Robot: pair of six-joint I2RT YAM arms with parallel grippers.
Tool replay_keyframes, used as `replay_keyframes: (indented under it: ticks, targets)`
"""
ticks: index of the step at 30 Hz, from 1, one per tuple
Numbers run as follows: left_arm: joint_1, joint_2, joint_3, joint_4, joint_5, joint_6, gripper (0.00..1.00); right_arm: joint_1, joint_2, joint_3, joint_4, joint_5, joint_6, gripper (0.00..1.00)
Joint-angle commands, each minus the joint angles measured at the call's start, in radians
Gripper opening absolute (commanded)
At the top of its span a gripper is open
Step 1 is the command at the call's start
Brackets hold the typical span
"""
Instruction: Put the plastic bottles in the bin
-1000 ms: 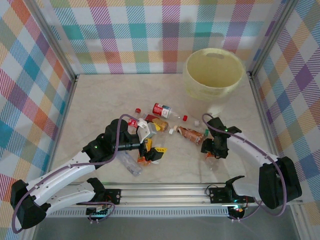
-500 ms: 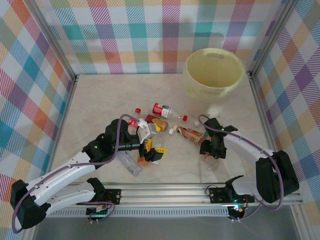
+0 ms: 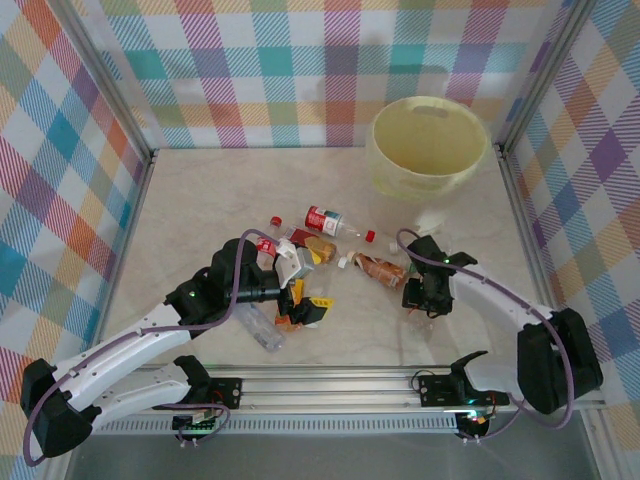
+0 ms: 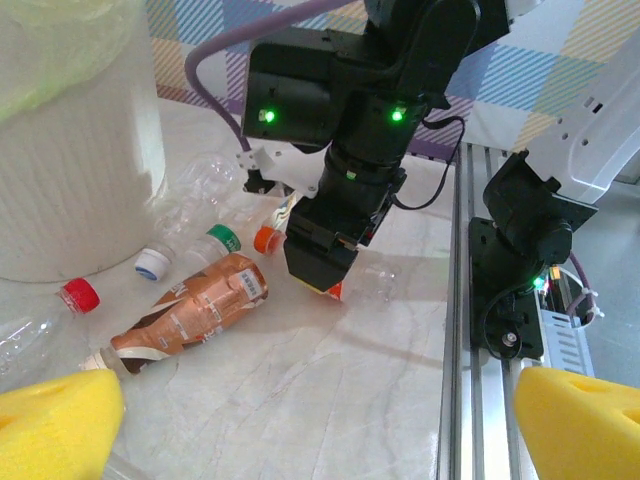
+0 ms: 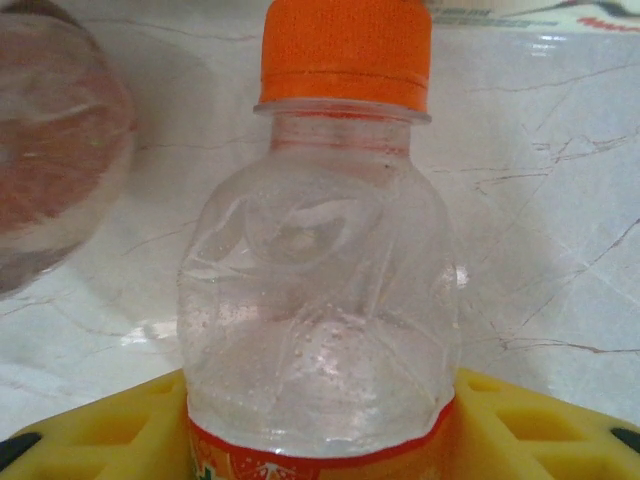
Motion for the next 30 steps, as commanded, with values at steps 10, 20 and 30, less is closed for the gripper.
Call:
replay_keyframes:
  ticks: [10,20,30]
  targets:
    - [-0.015,-0.034,-0.037,0.086,-0.050,-0.046,1.00,0.017,-0.297,0.094,-0.060,-0.125,-0.036,0.53]
    - [-0.014,-0.043,-0.051,0.115,-0.059,-0.062,1.00,0.019,-0.342,0.375,-0.054,-0.279,-0.138,0.52]
    - [-0.015,-0.084,-0.065,0.126,-0.126,-0.052,1.00,0.018,-0.149,0.741,-0.013,-0.192,-0.232,0.52]
